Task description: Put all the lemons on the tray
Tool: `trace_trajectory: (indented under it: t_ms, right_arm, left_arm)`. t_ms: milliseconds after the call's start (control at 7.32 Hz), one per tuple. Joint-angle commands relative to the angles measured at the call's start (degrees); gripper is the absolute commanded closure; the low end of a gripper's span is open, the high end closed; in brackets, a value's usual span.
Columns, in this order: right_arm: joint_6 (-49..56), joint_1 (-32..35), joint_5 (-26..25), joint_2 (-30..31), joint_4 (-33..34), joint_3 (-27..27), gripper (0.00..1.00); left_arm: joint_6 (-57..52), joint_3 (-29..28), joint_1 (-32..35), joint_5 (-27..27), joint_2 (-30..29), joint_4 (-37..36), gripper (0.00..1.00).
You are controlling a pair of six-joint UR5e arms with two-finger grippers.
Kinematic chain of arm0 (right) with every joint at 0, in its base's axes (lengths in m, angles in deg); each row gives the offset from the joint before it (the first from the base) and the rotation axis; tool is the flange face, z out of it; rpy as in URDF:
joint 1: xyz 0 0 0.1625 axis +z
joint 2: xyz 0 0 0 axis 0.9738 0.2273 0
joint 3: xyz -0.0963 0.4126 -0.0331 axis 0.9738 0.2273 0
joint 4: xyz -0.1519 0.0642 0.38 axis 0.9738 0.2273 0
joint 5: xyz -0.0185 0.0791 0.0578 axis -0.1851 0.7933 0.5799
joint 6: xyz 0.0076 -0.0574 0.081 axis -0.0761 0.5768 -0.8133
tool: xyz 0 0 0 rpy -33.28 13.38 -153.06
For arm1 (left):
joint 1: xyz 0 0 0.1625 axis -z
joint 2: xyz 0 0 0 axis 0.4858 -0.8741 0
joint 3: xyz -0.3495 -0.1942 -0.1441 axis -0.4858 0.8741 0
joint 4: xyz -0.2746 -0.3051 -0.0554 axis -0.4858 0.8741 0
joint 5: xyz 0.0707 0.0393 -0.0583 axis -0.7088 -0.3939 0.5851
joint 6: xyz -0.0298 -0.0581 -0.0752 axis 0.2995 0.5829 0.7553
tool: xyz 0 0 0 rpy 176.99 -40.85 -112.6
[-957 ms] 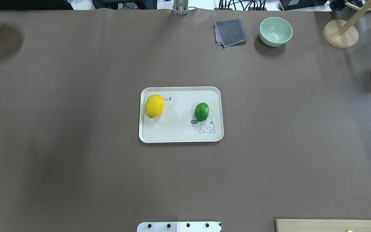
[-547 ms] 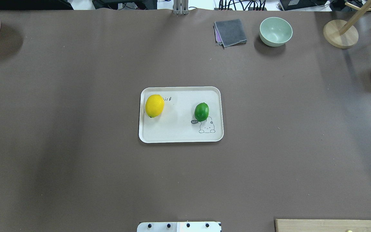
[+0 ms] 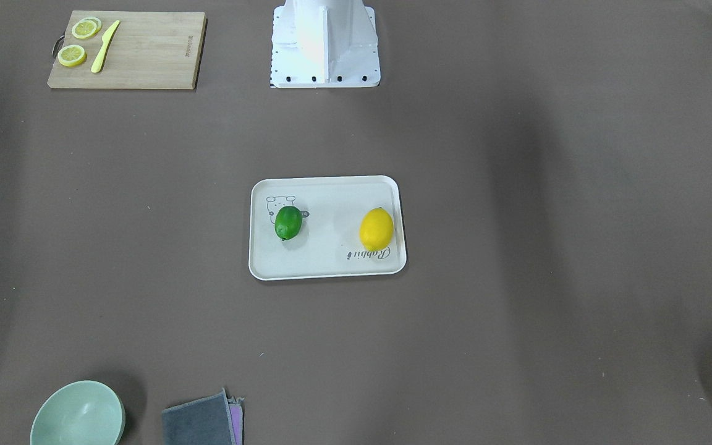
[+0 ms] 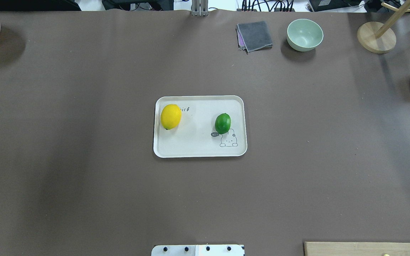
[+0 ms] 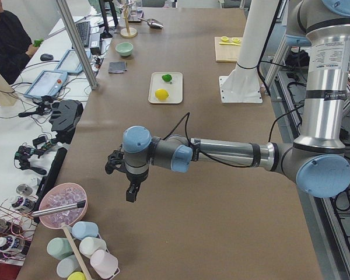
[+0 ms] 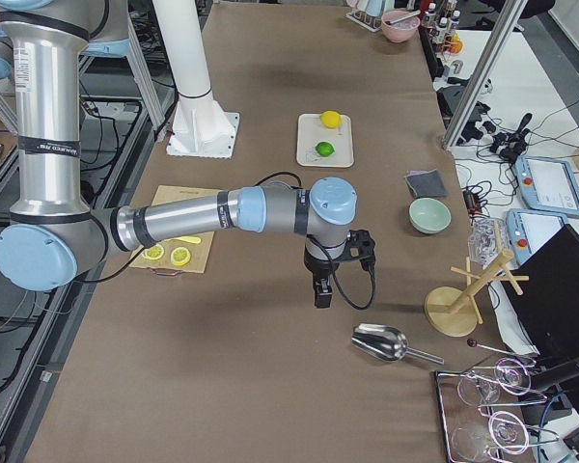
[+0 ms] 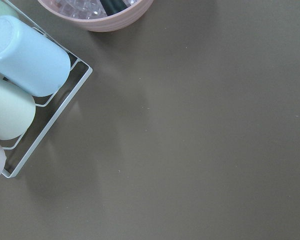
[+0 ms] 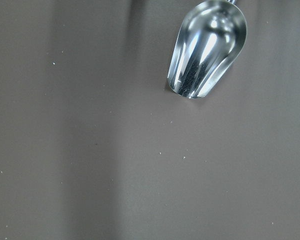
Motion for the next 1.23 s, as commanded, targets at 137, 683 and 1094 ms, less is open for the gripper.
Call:
trace_trajectory:
  t_ms: [137, 683, 1094]
  right_arm:
    - [-0.08, -0.03, -0.24, 0.01, -0.1, 0.0, 0.0]
    - [0.0, -0.03, -0.51, 0.01, -0.1, 0.0, 0.0]
    - [-0.08, -0.03, -0.25, 0.1, -0.1, 0.0, 0.0]
  left_arm:
    - [0.24, 0.31, -0.01, 0.0, -0.08, -0.01, 0.02]
    - [0.24, 0.84, -0.01, 0.0, 0.01, 0.08, 0.02]
    - [0.24, 0.84, -0.01, 0.0, 0.01, 0.08, 0.02]
